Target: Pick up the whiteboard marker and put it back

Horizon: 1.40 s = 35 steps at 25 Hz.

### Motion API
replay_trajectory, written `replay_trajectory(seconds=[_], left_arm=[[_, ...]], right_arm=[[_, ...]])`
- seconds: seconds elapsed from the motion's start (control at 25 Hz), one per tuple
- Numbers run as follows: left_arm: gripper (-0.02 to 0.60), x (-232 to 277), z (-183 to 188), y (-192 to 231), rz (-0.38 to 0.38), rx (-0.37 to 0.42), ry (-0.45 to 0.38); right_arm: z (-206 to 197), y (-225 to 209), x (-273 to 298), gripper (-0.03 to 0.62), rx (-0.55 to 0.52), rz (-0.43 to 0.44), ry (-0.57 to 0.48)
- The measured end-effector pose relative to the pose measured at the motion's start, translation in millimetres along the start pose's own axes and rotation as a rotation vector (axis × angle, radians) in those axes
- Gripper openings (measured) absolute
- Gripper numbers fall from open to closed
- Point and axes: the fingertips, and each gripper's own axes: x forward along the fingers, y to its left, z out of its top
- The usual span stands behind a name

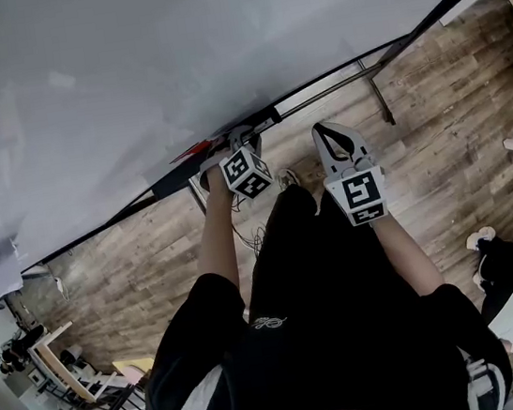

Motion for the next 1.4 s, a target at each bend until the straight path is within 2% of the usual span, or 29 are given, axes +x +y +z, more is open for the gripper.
replay_trajectory(seconds=[0.32,0.48,0.64,0.76,0.92,1.12,1.28,1.4], left_arm=[[0.067,-2,0,-1,-0.005,0.027,0.018],[0.086,-3,-1,3,0.032,-0.015,0.015],[0.119,-12,-4,8,0.094,-0.099,0.022],[0.12,-27,-2,11,0.137,-0.211,-0.016],[0.12,-52,-6,13,0.216,-0.4,-0.076],[0.12,-83,-4,9,0.323,-0.66,-0.2],[0.117,-111,-6,7,0.39,-0.876,-0.316],[0.083,-137,-9,6,0.431,-1.025,-0.414]], right_arm=[[6,4,1,0.003,-0.01,0.008,-0.001],[6,5,3,0.003,-0.012,0.02,0.003],[7,8,3,0.003,-0.018,0.052,0.004],[5,12,6,0.003,-0.028,0.092,0.007],[1,25,11,0.003,-0.045,0.173,0.014],[5,43,20,0.003,-0.102,0.268,0.007],[18,57,25,0.003,-0.128,0.308,-0.023],[27,70,22,0.003,-0.136,0.329,-0.038]])
